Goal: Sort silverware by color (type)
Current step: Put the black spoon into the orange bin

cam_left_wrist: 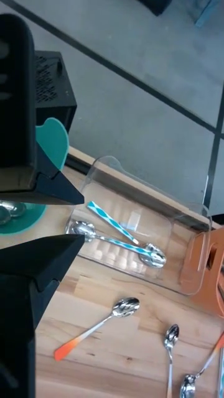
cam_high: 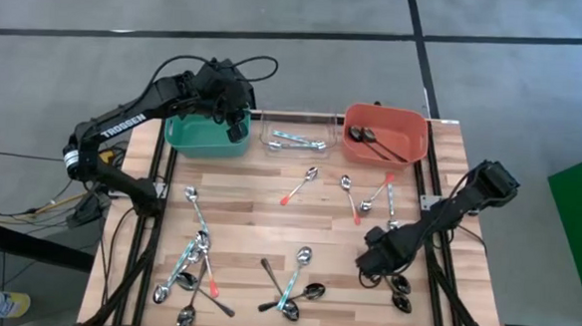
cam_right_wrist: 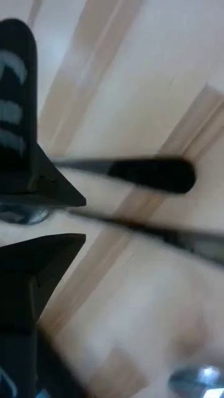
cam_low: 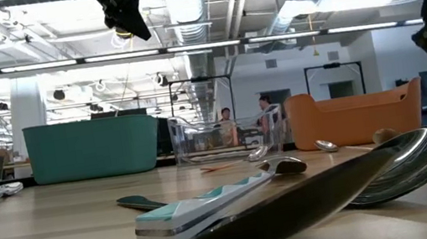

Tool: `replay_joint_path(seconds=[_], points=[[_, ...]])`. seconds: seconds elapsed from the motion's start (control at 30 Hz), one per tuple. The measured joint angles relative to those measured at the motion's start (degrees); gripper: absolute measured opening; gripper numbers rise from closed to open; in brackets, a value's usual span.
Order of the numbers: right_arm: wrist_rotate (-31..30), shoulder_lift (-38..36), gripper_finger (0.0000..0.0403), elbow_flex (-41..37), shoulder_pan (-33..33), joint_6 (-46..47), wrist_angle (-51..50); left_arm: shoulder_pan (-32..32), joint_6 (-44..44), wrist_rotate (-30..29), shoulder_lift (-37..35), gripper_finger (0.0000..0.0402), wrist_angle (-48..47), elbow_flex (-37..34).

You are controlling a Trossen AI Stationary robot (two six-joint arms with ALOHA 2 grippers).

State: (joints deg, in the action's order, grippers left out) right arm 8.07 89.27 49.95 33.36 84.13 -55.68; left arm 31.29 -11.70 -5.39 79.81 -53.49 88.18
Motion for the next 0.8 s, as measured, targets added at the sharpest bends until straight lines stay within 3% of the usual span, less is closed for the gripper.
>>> replay_joint_path(seconds=[0.1, 0.8], points=[[1.02, 0.02, 0.0103, -2.06, -0.02, 0.56, 4.15, -0.02, 0.0, 0.0, 0.0, 0.0075, 0.0, 0.0], [0.5, 0.02, 0.0103, -4.31, 0.04, 2.47, 4.36, -0.01, 0.31, 0.01, -0.02, 0.0075, -1.84, 0.0]])
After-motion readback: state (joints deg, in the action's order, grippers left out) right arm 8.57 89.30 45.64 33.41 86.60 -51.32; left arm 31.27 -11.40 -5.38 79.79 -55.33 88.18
